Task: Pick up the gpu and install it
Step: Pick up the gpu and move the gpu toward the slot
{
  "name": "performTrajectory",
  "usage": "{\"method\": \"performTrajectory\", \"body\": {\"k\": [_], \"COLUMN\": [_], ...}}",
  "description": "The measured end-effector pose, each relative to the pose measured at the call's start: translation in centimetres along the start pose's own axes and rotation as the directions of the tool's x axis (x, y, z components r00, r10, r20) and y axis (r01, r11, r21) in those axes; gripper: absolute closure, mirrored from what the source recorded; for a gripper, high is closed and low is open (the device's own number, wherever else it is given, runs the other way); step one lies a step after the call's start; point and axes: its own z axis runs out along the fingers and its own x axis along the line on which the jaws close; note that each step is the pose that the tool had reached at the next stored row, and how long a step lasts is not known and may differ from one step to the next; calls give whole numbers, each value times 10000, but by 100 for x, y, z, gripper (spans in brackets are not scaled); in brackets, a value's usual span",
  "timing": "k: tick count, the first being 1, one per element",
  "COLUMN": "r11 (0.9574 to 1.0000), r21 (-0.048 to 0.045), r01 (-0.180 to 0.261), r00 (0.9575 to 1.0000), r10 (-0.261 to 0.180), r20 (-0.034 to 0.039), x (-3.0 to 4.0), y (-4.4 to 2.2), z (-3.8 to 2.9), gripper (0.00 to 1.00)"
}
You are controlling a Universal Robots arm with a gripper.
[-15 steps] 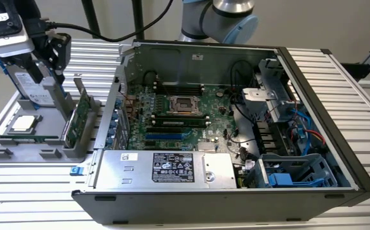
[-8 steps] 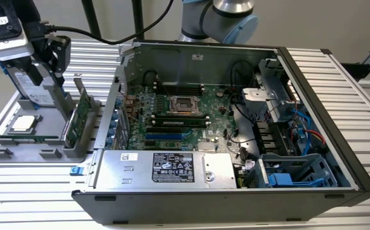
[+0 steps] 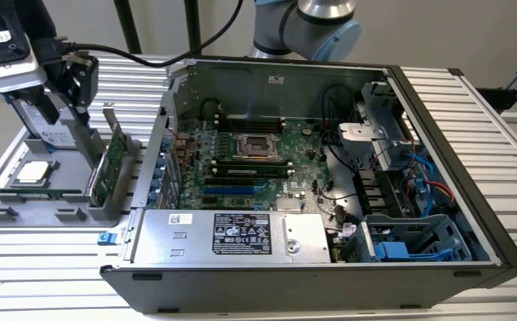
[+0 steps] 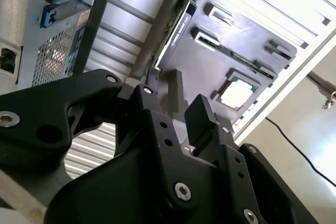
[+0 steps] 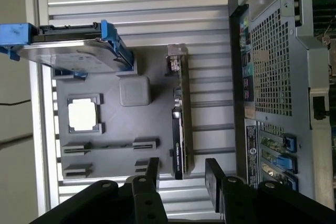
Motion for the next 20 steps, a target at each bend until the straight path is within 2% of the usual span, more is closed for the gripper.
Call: {"method": "performTrajectory", "body": {"k": [20], "r11": [10000], "r21": [1], "r01": [0], "r00": [10000], "r10": [0], "r20": [-3], "x": [-3], "y": [-63], "z": [96], "gripper": [0]}}
